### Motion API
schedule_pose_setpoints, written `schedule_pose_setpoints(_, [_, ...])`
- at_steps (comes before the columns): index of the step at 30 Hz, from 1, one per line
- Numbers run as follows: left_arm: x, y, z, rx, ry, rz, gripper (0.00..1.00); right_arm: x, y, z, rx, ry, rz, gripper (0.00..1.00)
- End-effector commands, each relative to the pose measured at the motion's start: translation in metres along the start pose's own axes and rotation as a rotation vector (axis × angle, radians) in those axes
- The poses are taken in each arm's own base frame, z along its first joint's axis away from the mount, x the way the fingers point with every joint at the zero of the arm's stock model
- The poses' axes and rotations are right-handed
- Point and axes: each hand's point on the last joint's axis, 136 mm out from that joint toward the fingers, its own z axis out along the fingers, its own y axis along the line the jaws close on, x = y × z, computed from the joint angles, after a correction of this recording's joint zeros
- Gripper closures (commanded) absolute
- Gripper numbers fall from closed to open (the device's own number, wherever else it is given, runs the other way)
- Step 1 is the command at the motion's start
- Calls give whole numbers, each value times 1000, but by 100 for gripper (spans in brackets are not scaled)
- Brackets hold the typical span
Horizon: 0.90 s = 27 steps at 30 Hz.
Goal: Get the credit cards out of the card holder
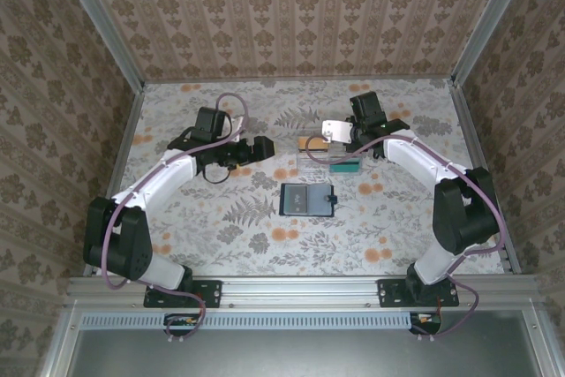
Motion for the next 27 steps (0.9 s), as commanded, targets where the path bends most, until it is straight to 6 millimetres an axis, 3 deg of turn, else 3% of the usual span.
schedule_pose_setpoints(1, [3, 5, 3, 10, 13, 3, 0, -2, -9, 2, 28, -7, 18, 72])
schedule_pose_setpoints(12, [3, 6, 5, 14, 17, -1, 0, 3, -25, 8, 114, 23, 64, 68])
schedule_pose_setpoints(27, [6, 5, 3, 19, 18, 0, 0, 6, -27, 17, 126, 39, 107, 63])
